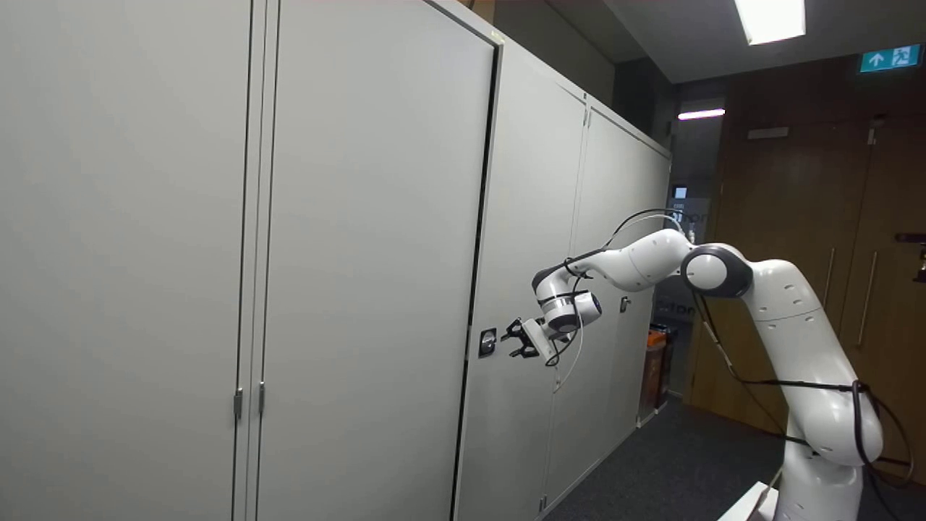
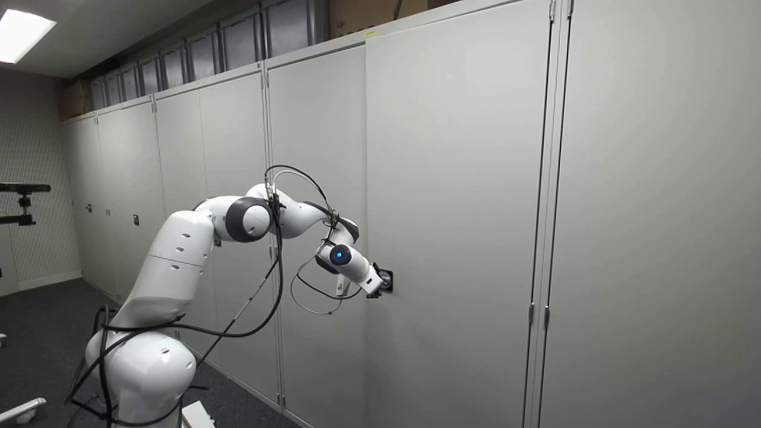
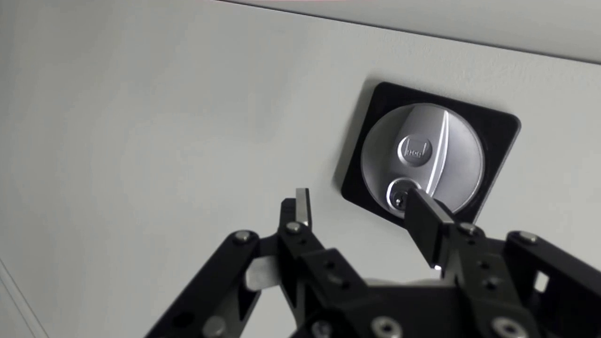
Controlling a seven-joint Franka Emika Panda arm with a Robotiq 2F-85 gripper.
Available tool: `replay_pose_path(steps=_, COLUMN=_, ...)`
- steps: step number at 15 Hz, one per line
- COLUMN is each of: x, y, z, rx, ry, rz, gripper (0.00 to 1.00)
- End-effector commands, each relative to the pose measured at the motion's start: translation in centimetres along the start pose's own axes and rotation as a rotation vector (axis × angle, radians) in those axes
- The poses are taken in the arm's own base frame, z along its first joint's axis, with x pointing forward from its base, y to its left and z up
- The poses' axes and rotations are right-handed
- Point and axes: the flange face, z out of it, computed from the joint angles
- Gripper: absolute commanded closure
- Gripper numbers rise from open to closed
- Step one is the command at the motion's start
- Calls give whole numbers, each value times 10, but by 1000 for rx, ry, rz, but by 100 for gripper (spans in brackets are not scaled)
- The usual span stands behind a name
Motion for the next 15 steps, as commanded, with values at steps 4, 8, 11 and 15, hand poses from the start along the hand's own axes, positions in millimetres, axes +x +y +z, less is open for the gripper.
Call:
replay_pose_path(steps=4, x=8, y=-5, z=5, rx=34, ry=20, rz=-24, gripper=44)
replay_pose_path(steps=8, x=10, y=-4, z=7, rx=38, ry=24, rz=-32, gripper=43)
replay_pose_path(steps=11, x=10, y=-4, z=6, rx=44, ry=21, rz=-25, gripper=45)
replay_pose_path(steps=15, x=1, y=-10, z=10, rx=51, ry=6, rz=-17, gripper=41)
